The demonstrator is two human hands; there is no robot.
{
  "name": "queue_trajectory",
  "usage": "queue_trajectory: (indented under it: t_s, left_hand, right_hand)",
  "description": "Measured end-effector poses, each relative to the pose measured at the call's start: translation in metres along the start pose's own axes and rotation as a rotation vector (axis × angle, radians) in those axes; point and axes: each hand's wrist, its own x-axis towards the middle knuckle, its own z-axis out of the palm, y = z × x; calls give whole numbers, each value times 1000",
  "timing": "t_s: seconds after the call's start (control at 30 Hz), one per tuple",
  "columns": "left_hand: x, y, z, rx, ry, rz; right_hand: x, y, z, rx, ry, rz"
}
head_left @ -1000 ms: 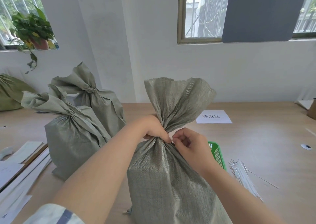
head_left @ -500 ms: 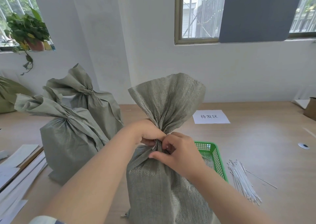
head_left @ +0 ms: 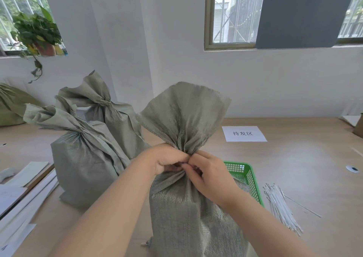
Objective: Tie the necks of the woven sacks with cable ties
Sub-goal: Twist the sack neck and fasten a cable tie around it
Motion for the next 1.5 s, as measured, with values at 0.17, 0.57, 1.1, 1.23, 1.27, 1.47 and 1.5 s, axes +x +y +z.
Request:
queue_trajectory:
  t_s: [0.17, 0.57, 1.1, 1.23, 1.27, 1.47, 1.5]
  left_hand:
    - [-2, -15, -9, -230, -144, 104]
    - [-2, -21, 1, -362, -158, 151]
    - [-9, -23, 5, -161, -75, 149]
    - [-7, -22, 1, -234, -113, 122]
    - [-6, -22, 1, -229, -122, 122]
    - [-2, -22, 6, -210, -38, 157]
    - [-2, -23, 7, -225, -15, 155]
  right_hand:
    - [1, 4, -7, 233, 7, 138]
    - [-2, 14, -12, 442, -1, 450]
    - [-14, 22, -12, 1089, -34, 673]
    - [-19, 29, -12, 1252, -38, 732]
    - [-20, 29, -11, 1245, -33, 739]
    - [-21, 32, -3, 1182, -15, 731]
    - [-21, 32, -2, 1182, -16, 734]
